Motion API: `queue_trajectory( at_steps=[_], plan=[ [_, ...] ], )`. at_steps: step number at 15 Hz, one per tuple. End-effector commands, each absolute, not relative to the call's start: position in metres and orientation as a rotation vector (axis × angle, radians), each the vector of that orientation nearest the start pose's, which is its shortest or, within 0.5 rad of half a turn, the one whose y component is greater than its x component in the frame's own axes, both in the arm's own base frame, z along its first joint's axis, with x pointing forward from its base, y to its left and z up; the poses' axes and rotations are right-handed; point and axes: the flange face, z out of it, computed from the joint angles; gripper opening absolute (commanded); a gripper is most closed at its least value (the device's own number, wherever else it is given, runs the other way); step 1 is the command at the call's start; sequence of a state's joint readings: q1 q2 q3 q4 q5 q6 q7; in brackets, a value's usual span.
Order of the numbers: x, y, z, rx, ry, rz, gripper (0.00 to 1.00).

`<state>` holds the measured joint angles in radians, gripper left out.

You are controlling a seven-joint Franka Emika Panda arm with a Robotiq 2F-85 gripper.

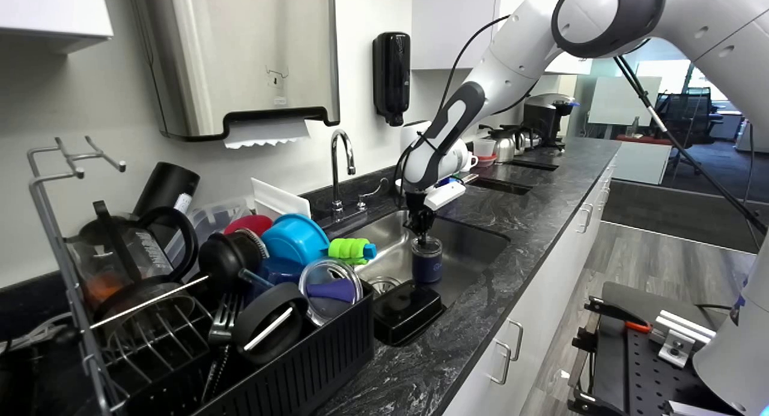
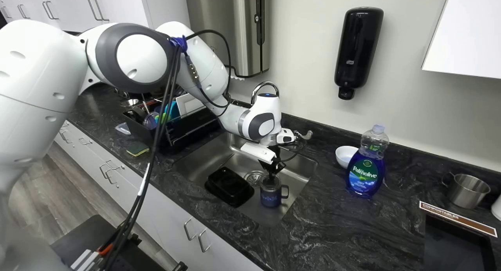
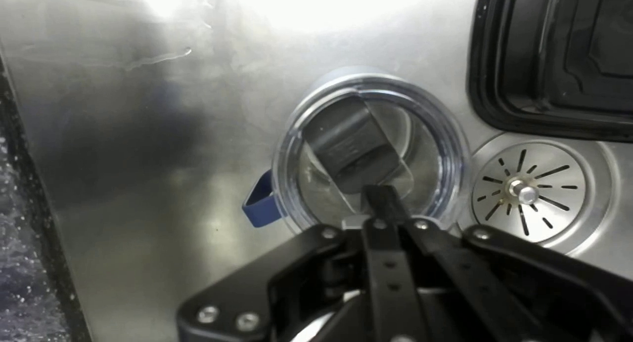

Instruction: Place the lid on the dark blue thermos

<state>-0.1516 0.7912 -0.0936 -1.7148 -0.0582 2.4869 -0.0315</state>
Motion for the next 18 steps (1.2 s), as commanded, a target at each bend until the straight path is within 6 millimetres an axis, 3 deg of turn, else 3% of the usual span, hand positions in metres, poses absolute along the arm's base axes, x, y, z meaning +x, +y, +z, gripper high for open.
queue_trajectory(
  at_steps=[1, 9, 14, 18],
  plan=[
    [0.626, -0.155, 0.086, -3.274, 0.171, 0.151, 0.00],
    [0.622, -0.151, 0.085, -3.308, 0.112, 0.162, 0.00],
    [0.615, -0.153, 0.104, -3.297, 0.110, 0.096, 0.00],
    [0.595, -0.153, 0.122, -3.296, 0.111, 0.040, 0.00]
  ],
)
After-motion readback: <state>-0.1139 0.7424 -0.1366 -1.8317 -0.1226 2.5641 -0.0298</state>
